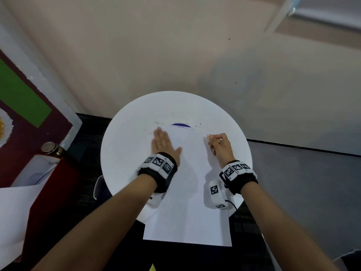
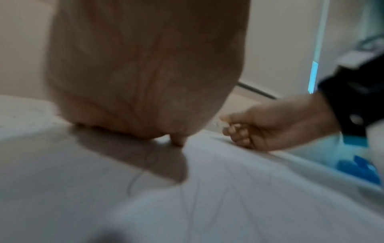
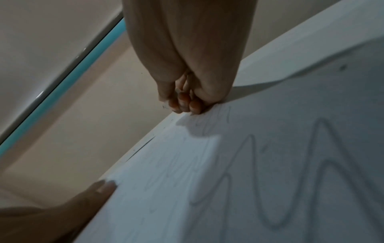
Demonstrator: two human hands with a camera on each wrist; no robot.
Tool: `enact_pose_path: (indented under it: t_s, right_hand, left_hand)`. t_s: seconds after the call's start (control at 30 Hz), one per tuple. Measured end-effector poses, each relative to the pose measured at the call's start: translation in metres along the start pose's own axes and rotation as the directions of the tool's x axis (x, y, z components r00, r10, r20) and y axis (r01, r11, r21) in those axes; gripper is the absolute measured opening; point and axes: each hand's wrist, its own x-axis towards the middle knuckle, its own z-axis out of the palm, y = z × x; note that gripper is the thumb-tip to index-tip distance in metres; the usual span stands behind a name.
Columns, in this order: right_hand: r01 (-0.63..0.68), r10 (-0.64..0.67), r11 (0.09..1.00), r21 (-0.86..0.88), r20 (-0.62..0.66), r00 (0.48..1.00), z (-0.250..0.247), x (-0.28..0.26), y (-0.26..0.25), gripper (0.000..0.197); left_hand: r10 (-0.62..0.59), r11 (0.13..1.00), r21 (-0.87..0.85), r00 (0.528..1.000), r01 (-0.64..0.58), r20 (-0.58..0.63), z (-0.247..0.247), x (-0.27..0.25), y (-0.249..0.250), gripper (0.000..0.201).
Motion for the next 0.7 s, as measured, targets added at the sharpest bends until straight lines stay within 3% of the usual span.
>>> enact_pose_path:
  t_s: [0.07, 0.2, 0.33, 0.47, 0.7]
  right_hand:
    - [0.022, -0.022, 0.999, -0.041, 0.016, 1.0, 0.001, 0.0, 0.002, 0.016]
    - [0.084, -0.076, 0.991, -0.099, 0.088, 0.993, 0.003, -0.002, 0.005, 0.017]
    - [0.16, -0.125, 0.978, -0.133, 0.238, 0.963, 0.006, -0.008, 0.004, 0.015]
    - [0.333, -0.176, 0.867, -0.372, 0.397, 0.901, 0.013, -0.005, -0.005, 0.017]
    - [0.403, -0.203, 0.741, -0.537, 0.393, 0.897, 0.031, 0.014, -0.022, 0.014]
  left_hand:
    - [-0.085, 0.996, -0.001, 0.995, 0.085, -0.05, -0.003, -0.001, 0.002, 0.079]
    - [0.164, 0.986, -0.031, 0.986, -0.165, -0.033, 0.005, 0.005, 0.022, 0.101]
    - [0.193, 0.98, -0.057, 0.981, -0.192, 0.0, 0.015, 0.011, 0.021, 0.122]
    - [0.193, 0.98, -0.055, 0.981, -0.193, -0.007, 0.012, 0.012, 0.019, 0.134]
    - [0.189, 0.979, -0.083, 0.982, -0.188, 0.013, 0.008, 0.011, 0.02, 0.135]
